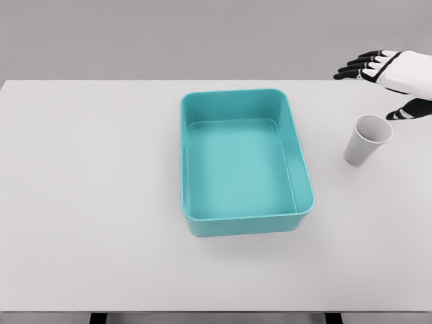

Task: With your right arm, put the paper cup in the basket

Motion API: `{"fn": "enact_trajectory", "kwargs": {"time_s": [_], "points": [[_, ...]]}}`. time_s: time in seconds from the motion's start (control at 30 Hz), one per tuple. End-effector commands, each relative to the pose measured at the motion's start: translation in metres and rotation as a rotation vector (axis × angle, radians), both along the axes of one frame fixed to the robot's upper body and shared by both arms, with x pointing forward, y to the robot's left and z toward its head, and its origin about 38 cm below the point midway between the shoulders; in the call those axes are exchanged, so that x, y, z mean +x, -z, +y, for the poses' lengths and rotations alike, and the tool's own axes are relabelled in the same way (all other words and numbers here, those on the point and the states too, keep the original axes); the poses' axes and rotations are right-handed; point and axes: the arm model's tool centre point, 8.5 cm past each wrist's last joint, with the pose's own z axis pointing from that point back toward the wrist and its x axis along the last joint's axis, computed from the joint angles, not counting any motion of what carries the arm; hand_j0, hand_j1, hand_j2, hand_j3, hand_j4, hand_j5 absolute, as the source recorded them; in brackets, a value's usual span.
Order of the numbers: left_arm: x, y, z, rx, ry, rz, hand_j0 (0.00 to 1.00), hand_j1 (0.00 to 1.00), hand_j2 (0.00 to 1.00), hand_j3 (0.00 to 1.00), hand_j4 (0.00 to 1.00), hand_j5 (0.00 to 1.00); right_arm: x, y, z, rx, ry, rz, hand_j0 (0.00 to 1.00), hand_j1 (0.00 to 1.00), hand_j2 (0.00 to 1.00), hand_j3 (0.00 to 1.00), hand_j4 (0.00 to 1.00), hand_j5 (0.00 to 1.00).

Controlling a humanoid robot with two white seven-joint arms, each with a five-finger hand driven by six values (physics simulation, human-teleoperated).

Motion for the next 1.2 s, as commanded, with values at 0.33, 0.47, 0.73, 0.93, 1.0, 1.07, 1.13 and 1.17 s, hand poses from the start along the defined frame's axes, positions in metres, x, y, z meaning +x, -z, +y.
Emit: {"fn": "enact_trajectory", "kwargs": {"time_s": [0.33, 0.47, 0.73, 0.93, 1.0, 1.07, 1.13, 1.17], "points": [[0.0, 0.0, 0.0, 0.0, 0.001, 0.0, 1.0, 1.0, 1.0, 1.0, 1.0, 1.0, 0.02, 0.002, -0.073, 0.437, 0.263, 0.199, 0.98, 0.98, 0.98, 0.98, 0.98, 0.98], [0.0, 0.0, 0.0, 0.0, -0.001, 0.0, 1.0, 1.0, 1.0, 1.0, 1.0, 1.0, 0.022, 0.024, -0.141, 0.772, 0.413, 0.281, 0.99, 0.99, 0.99, 0.99, 0.99, 0.99], [0.0, 0.0, 0.0, 0.0, -0.001, 0.0, 1.0, 1.0, 1.0, 1.0, 1.0, 1.0, 0.01, 0.136, -0.158, 0.872, 0.582, 0.462, 1.0, 1.0, 1.0, 1.0, 1.0, 1.0], [0.0, 0.0, 0.0, 0.0, 0.001, 0.0, 1.0, 1.0, 1.0, 1.0, 1.0, 1.0, 0.004, 0.171, -0.157, 0.883, 0.627, 0.523, 1.0, 1.0, 1.0, 1.0, 1.0, 1.0], [0.0, 0.0, 0.0, 0.0, -0.001, 0.0, 1.0, 1.0, 1.0, 1.0, 1.0, 1.0, 0.007, 0.176, -0.149, 0.894, 0.614, 0.534, 1.0, 1.0, 1.0, 1.0, 1.0, 1.0], [0.0, 0.0, 0.0, 0.0, -0.001, 0.0, 1.0, 1.0, 1.0, 1.0, 1.0, 1.0, 0.009, 0.182, -0.14, 0.894, 0.602, 0.549, 1.0, 1.0, 1.0, 1.0, 1.0, 1.0], [0.0, 0.0, 0.0, 0.0, -0.001, 0.0, 1.0, 1.0, 1.0, 1.0, 1.0, 1.0, 0.011, 0.185, -0.133, 0.895, 0.589, 0.559, 1.0, 1.0, 1.0, 1.0, 1.0, 1.0], [0.0, 0.0, 0.0, 0.0, -0.001, 0.0, 1.0, 1.0, 1.0, 1.0, 1.0, 1.0, 0.012, 0.19, -0.127, 0.893, 0.58, 0.574, 1.0, 1.0, 1.0, 1.0, 1.0, 1.0]]}}
